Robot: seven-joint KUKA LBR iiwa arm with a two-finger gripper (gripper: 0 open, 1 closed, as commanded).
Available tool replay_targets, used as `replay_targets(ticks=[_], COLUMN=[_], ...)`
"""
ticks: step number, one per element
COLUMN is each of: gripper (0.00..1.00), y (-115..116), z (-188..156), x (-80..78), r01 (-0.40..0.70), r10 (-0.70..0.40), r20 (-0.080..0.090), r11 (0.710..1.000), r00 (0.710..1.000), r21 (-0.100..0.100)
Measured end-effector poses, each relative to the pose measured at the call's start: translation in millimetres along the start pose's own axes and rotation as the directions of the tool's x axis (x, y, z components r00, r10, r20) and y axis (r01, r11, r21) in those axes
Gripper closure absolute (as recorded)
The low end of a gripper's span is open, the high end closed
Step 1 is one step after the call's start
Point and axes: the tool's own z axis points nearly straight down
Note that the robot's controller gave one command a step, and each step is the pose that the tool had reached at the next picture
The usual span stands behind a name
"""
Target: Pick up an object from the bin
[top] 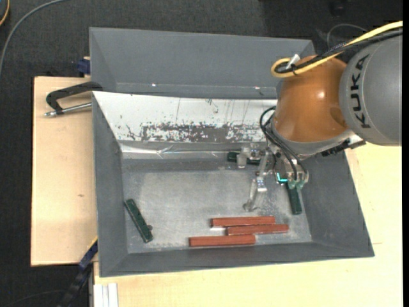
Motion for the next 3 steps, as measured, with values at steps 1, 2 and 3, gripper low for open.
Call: replay_targets(ticks=[1, 2, 3], gripper=[0.00, 1.00, 0.00], y=[-30.9, -29.9, -29.8], z=[96.6, 90.8, 92.1], x=[38.8, 34.4, 35.2], r01=[0.012, 0.014, 0.014], r10=[-0.012, -0.014, -0.014], r20=[0.000, 0.013, 0.011], r11=[1.000, 1.000, 1.000], r00=[1.000, 1.000, 1.000], r21=[0.001, 0.001, 0.000])
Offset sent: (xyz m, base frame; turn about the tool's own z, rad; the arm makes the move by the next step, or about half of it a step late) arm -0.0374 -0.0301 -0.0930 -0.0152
